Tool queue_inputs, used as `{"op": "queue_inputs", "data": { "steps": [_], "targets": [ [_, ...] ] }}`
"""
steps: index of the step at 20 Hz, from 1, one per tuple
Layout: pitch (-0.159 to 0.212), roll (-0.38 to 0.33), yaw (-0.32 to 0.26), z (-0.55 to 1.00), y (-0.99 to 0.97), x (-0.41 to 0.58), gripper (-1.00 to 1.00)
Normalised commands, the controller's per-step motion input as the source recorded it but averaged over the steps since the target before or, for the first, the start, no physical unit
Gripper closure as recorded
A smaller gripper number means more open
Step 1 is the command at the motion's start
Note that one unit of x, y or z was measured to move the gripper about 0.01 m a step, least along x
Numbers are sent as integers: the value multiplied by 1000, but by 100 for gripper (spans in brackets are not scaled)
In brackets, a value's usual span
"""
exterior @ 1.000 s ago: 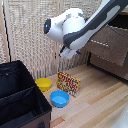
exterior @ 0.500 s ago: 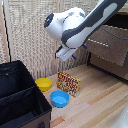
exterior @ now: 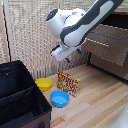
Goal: Locate and clasp the grip of the topmost drawer. Steadily and circumspectly yank the drawer open. Discover and seize the nutrition bar using your clamp. Deposit the nutrition bar in the accessible drawer. Unclench the nutrition bar.
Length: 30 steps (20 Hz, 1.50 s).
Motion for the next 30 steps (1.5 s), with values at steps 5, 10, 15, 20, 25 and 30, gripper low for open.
{"op": "queue_inputs", "data": {
  "steps": [5, 10, 15, 20, 25, 30],
  "targets": [
    [133, 275, 2, -162, 94, 215, -100],
    [104, 39, 31, -205, 24, 97, -100],
    [26, 45, 45, -402, -30, 86, -100],
    [2, 149, 69, -424, -121, 92, -100],
    [-20, 179, 123, -366, -161, 25, -100],
    [-20, 120, 80, -109, -89, 54, 100]
  ]
}}
